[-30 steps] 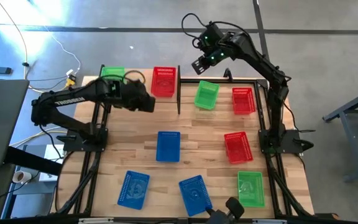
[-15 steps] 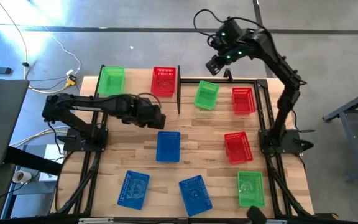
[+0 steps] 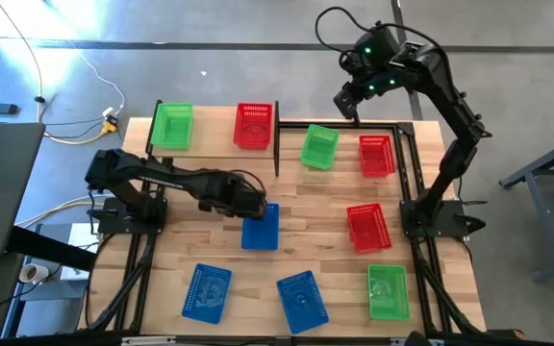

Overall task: Stack baskets on shelf by color
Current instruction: Put the top blue bin on the shelf

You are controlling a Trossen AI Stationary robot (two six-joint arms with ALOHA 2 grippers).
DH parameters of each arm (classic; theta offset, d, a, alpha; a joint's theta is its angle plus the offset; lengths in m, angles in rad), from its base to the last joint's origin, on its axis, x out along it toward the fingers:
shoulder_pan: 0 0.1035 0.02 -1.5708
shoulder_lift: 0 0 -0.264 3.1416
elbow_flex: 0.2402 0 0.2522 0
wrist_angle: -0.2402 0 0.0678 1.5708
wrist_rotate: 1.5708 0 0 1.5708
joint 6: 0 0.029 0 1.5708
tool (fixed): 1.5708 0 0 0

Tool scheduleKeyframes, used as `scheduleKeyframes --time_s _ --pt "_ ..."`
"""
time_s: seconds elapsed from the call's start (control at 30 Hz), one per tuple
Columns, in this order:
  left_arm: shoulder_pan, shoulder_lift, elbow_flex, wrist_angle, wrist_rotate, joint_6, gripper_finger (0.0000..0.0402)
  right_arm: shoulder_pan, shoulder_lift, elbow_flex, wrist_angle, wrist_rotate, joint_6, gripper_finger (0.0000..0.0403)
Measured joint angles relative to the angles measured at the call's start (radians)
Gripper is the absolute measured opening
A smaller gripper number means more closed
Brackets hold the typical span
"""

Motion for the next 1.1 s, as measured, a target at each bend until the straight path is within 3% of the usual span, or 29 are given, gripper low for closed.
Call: scheduleKeyframes --time_s 0.63,1.1 --pt "-0.043 0.169 0.000 0.069 0.048 -0.116 0.0087 0.002 -0.003 0.000 -0.030 0.000 -0.044 0.0075" --pt "-0.044 0.214 0.000 0.081 0.044 -0.142 0.0087 0.002 -0.003 0.000 -0.043 -0.001 -0.058 0.0075"
